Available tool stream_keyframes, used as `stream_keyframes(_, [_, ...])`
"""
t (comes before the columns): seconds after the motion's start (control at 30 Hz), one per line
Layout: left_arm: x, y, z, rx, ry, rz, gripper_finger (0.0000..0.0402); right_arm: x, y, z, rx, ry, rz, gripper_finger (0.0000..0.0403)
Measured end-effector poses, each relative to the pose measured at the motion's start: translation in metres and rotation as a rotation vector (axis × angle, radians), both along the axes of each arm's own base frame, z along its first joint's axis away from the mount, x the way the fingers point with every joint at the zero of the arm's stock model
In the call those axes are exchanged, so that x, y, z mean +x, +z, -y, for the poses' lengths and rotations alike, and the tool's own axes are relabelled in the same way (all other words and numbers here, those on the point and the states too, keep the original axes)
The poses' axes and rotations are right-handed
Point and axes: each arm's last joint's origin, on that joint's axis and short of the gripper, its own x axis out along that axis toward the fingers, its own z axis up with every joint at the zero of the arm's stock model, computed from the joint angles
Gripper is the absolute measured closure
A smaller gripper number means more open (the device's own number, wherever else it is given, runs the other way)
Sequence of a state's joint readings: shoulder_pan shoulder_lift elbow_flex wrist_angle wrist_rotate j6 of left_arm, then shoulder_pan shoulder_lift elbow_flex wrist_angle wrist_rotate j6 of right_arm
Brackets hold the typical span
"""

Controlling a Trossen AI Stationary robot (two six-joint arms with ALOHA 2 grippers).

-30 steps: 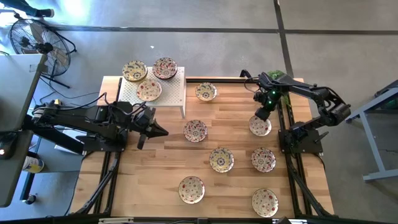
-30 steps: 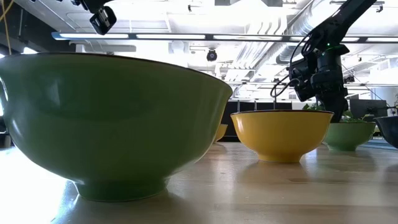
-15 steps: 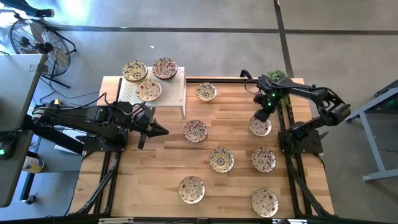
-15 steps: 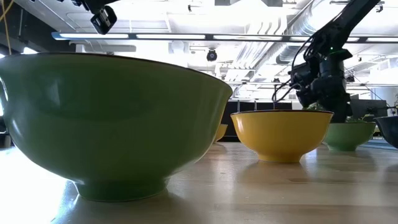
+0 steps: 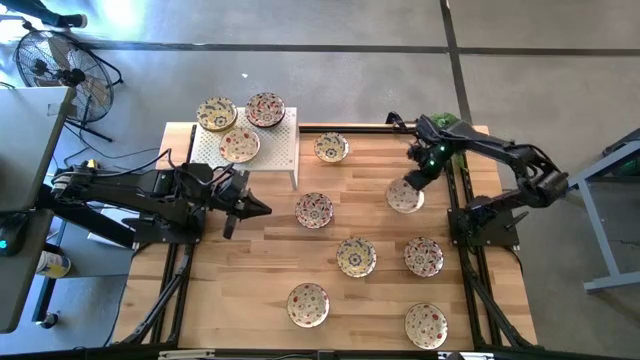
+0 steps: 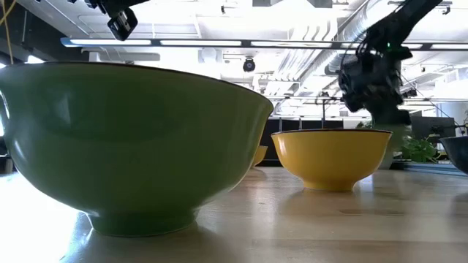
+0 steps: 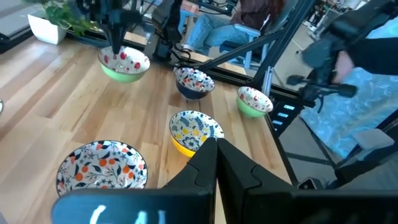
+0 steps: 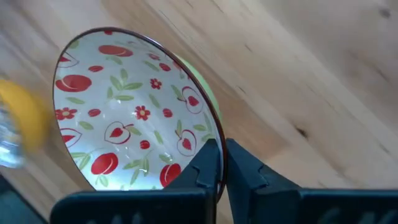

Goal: Pick & Place Mini bowls
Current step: Stack the green patterned bowl on the green patterned bowl on the shelf

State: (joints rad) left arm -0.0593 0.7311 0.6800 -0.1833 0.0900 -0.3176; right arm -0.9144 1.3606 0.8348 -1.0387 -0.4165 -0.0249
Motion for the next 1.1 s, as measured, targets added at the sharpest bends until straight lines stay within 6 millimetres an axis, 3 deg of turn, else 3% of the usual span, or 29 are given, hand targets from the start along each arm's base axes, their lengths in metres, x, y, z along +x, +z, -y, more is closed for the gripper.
stream_keyframes(0.13, [0.000,0.000,0.000,0.001,0.004,-0.004,0.0401,0.014,0.031,-0.009,-0.032,-0.070,0.076,0.0397])
stream_keyframes(0.3, [0.000,-0.001,-0.001,0.008,0.021,-0.007,0.0401,0.040,0.068,-0.035,-0.086,-0.095,0.114,0.0394])
stream_keyframes(0.5, [0.000,-0.001,-0.002,0.037,0.049,-0.004,0.0401,0.074,0.095,-0.069,-0.131,-0.155,0.162,0.0398])
stream_keyframes(0.8, [-0.001,-0.005,-0.003,0.054,0.088,-0.044,0.0401,0.114,0.090,-0.104,-0.107,-0.203,0.211,0.0393])
stream_keyframes(1.1, [-0.001,-0.006,-0.006,-0.028,0.229,-0.063,0.0401,0.126,0.088,-0.100,-0.149,-0.175,0.280,0.0397])
